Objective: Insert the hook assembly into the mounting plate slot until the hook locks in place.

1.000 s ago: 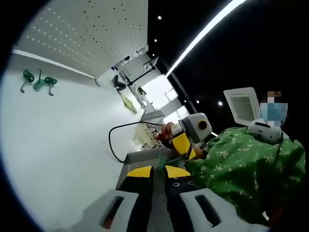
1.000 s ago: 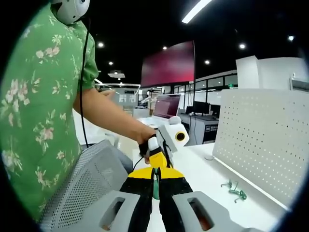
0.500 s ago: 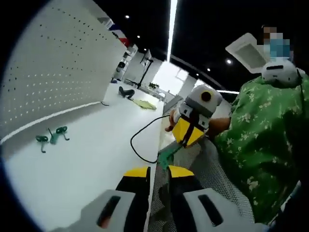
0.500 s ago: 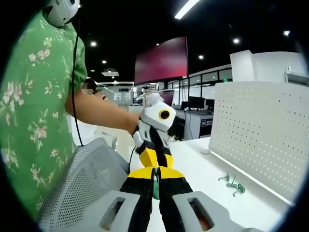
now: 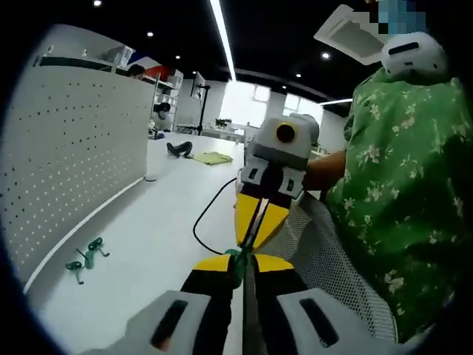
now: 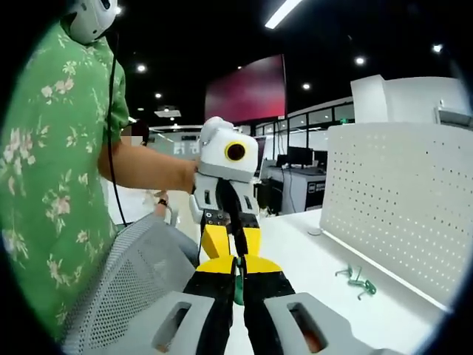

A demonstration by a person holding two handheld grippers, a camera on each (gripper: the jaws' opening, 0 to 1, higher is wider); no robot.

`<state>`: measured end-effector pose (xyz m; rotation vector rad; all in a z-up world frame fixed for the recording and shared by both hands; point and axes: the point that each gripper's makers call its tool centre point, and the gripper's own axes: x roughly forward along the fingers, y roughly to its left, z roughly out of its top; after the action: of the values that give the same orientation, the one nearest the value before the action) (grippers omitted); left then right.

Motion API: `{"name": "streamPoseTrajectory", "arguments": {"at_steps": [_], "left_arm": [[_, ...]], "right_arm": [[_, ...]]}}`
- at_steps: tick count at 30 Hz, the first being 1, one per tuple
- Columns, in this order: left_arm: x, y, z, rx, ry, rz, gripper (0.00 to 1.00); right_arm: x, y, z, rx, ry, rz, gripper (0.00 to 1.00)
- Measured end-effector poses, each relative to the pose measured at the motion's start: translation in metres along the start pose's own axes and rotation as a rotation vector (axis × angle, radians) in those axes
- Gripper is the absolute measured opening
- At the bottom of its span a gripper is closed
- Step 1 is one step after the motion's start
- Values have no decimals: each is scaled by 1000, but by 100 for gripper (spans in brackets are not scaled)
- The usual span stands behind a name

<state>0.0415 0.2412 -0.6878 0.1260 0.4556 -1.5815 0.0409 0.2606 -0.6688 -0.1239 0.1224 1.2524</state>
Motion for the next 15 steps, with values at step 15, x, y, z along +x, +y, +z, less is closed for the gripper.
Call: {"name": "streamPoseTrajectory", "arguments": {"at_steps": [15], "left_arm": [[8, -5, -3, 90, 31, -18, 3]], "right_arm": [[1, 3, 2, 7, 0, 11, 2]]}}
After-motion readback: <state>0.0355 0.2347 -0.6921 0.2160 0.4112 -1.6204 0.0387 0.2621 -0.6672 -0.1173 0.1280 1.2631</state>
